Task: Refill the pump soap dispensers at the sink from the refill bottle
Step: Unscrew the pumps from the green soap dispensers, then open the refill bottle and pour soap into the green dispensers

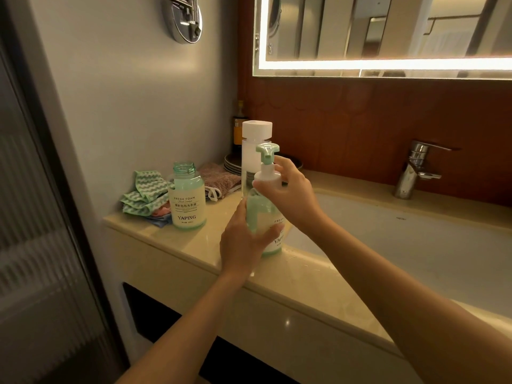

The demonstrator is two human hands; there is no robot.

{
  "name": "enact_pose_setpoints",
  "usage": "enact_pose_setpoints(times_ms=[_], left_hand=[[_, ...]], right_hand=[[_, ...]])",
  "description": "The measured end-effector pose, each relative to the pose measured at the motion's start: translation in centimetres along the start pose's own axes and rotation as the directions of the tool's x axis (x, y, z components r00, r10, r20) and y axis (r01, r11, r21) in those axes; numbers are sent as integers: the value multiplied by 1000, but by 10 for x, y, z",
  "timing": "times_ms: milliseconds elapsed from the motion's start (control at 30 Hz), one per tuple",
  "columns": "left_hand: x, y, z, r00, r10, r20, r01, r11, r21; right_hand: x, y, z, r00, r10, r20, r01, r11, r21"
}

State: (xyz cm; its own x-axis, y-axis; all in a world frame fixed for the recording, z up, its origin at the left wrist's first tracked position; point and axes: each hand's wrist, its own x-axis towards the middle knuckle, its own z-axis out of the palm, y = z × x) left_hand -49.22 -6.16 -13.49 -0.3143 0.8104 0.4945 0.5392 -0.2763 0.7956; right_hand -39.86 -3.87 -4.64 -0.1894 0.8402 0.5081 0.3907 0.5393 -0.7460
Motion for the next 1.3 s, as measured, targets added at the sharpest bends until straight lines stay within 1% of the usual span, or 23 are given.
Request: enact_pose_setpoints(times_ms=[67, 133, 233, 367, 433, 500, 567, 600, 633, 667, 700, 767, 800, 900, 967, 1067, 1133, 1233, 1267, 1300], left_hand=[[0, 1, -1, 1000, 1, 3, -1, 1000, -12], [-1, 1, -1, 1000, 3, -1, -3, 1000, -13], [0, 1, 0, 1000, 3, -9, -3, 1000, -14], [-1, 0, 1, 1000, 4, -19, -4, 1000, -27], [-2, 0, 0, 999, 4, -33, -5, 999, -37], [-1, 0, 0, 999, -3, -44, 1, 999, -40], [1, -2, 0, 998, -7, -59, 5, 999, -41], [2, -3, -1, 998, -12, -69, 9, 999, -46], [4, -5, -2, 997, -22, -78, 18, 998, -52], [6, -7, -4, 996, -33, -88, 28, 998, -59], [7, -10, -6, 994, -44, -98, 38, 998, -59], [11, -16, -11, 992, -65, -108, 59, 997, -59], [13, -20, -13, 991, -73, -110, 67, 996, -65], [17, -27, -19, 989, -95, -114, 90, 995, -53], [19, -30, -22, 987, -95, -133, 90, 995, -39], [21, -31, -26, 980, -49, -195, 44, 999, -29], [23, -32, -28, 969, -8, -248, 7, 1000, -6], [23, -28, -30, 943, 7, -333, 2, 1000, 24], [22, -25, -31, 929, 34, -369, -15, 998, 55], [19, -23, -31, 907, 97, -409, -54, 992, 115]], right_hand=[[1, 2, 1, 1000, 17, 0, -17, 999, -30], [3, 4, 1, 999, 39, -24, -39, 999, -3], [7, 1, -2, 996, 65, -62, -59, 993, 106], [14, -15, -15, 992, 54, -116, -19, 959, 284], [20, -23, -30, 977, 39, -211, 42, 930, 365], [27, -27, -48, 925, 55, -376, 115, 903, 414], [34, -26, -67, 836, 144, -529, 140, 877, 460], [36, -22, -76, 798, 197, -569, 133, 864, 486], [37, -17, -83, 778, 238, -581, 114, 856, 503], [38, -9, -87, 780, 262, -569, 75, 863, 500], [37, 0, -88, 797, 281, -535, 13, 877, 480], [33, 24, -82, 838, 342, -425, -137, 886, 442], [31, 36, -76, 848, 393, -356, -222, 873, 434], [19, 63, -46, 829, 538, -153, -441, 797, 412], [11, 76, -22, 799, 597, -77, -540, 768, 344], [8, 88, 4, 767, 640, -48, -604, 746, 281], [11, 92, 13, 780, 622, -64, -597, 771, 221], [11, 95, 20, 796, 599, -89, -591, 800, 101], [9, 96, 22, 800, 593, -89, -589, 805, 69], [7, 97, 23, 810, 580, -91, -578, 815, 41]])
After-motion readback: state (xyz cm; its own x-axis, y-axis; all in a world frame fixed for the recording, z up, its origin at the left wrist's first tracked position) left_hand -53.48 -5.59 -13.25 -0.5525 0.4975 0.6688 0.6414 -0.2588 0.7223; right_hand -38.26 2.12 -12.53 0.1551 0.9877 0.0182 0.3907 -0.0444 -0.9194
